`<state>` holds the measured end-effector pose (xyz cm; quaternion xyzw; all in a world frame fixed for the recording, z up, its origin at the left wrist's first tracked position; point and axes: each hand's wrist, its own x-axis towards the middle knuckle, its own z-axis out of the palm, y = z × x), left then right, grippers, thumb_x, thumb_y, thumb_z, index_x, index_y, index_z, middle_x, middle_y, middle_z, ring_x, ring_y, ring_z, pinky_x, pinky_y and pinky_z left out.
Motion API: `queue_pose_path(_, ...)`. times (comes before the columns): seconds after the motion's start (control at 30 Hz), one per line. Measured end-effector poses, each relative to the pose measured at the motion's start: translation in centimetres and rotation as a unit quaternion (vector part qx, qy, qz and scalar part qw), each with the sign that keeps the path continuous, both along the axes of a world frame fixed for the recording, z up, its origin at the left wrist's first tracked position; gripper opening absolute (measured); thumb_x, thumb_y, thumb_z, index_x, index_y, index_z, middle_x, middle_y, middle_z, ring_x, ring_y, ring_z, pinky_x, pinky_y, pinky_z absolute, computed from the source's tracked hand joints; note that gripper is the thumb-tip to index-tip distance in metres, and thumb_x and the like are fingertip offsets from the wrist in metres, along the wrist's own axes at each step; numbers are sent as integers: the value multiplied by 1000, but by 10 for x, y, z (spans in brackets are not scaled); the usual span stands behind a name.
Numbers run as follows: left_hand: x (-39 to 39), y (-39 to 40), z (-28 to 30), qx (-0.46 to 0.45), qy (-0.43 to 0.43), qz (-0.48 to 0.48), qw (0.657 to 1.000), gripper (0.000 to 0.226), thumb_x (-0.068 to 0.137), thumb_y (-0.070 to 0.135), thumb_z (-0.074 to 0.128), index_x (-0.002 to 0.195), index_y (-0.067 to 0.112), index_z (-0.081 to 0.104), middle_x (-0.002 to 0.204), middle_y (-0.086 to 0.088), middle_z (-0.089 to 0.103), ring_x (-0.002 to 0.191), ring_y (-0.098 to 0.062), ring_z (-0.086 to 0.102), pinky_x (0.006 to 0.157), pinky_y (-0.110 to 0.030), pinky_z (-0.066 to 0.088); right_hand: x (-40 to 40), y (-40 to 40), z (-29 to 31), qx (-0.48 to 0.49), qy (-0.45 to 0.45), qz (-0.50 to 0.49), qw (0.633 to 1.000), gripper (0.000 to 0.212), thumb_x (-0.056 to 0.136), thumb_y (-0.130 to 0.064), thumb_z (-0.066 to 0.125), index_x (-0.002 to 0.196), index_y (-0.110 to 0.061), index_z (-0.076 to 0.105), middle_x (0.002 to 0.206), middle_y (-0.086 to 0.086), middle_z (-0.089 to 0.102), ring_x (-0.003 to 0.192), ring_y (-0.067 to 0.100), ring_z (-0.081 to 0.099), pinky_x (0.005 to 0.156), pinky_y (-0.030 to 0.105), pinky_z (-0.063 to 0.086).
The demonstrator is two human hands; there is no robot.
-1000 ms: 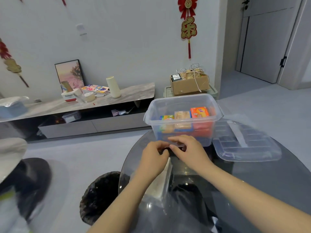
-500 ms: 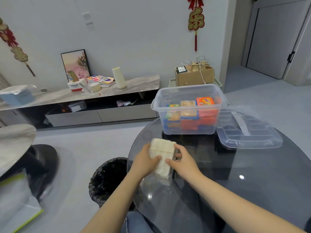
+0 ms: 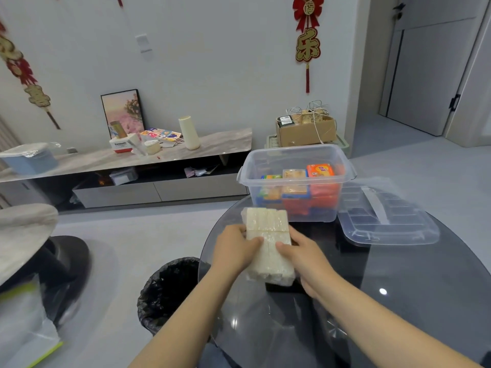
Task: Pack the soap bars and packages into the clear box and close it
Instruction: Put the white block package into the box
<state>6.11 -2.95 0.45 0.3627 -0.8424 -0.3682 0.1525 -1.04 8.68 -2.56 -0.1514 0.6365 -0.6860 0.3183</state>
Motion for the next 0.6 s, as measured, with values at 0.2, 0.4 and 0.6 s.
queue_pose_path(0.2, -39, -5, 63, -25, 61, -10, 998, 22, 78, 21, 63, 97, 14, 73, 87, -1, 72, 85, -21, 68, 75, -33, 56, -41, -5, 59, -32, 67, -19, 997, 43, 89, -4, 53, 128, -22, 55, 114, 3, 67, 102, 24, 64, 88, 42, 54)
queue_pose_path(0.4, -98, -30, 107, 4, 113, -21, 993, 16, 75, 19, 65, 88, 13, 74, 83, -4, 72, 79, -22, 67, 69, -31, 52, -99, -31, 108, -20, 134, -46, 990, 41, 88, -3, 52, 125, -19, 58, 115, 7, 67, 104, 25, 63, 90, 40, 53)
queue_pose_path(0.6, -159, -67, 114, -6, 113, -11, 994, 13, 78, 14, 62, 84, 10, 72, 77, -5, 65, 73, -23, 61, 64, -33, 52, -159, -80, 123, 2, 118, -47, 992, 47, 87, 6, 44, 126, -16, 57, 123, 12, 64, 110, 30, 60, 90, 38, 49)
